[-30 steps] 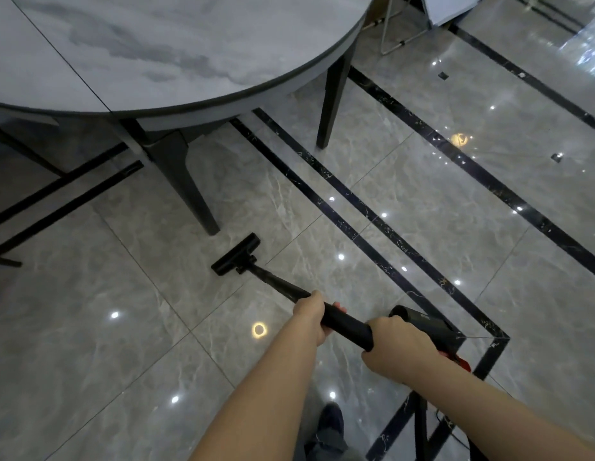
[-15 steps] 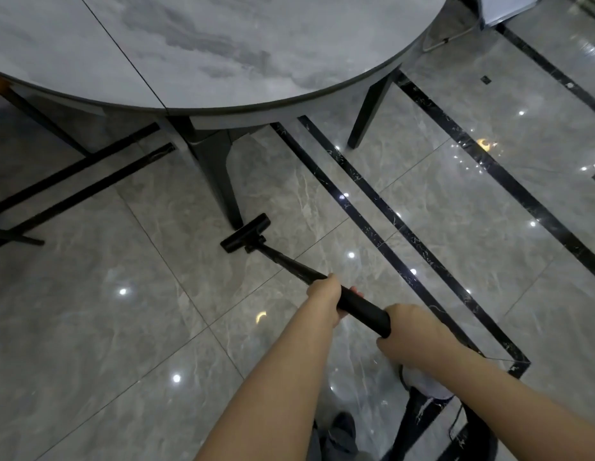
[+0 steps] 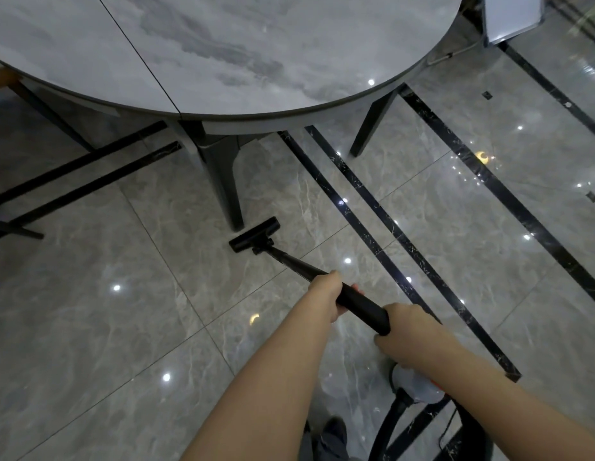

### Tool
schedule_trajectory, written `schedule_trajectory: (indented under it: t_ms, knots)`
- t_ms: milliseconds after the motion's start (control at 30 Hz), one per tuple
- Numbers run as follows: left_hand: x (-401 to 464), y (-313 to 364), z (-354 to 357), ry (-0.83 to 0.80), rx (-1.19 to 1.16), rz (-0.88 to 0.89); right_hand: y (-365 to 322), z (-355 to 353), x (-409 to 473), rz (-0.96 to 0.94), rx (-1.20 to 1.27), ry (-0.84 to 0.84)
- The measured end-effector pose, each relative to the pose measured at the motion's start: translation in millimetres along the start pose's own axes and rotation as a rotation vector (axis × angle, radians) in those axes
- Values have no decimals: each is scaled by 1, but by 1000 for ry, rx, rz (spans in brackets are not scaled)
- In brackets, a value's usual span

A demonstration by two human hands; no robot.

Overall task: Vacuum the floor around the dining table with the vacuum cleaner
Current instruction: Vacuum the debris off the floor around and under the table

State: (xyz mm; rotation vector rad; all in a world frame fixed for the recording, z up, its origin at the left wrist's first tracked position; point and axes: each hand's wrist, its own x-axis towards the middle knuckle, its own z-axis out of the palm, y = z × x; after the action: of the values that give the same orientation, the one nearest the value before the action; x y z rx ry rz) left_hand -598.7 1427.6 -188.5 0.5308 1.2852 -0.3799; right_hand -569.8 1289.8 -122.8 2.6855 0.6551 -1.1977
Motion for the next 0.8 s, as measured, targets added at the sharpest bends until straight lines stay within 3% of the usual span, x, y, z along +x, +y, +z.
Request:
schedule_trajectory:
  t_ms: [400, 600, 800]
  knots:
    - [-3, -2, -19, 11, -37, 8, -10, -4, -12, -143, 223, -76]
    - [-17, -9, -26, 10, -18, -43, -26, -6, -34, -97, 387, -164]
    - [-29, -25, -21, 2, 11, -98, -18, -2, -54, -41, 369, -153]
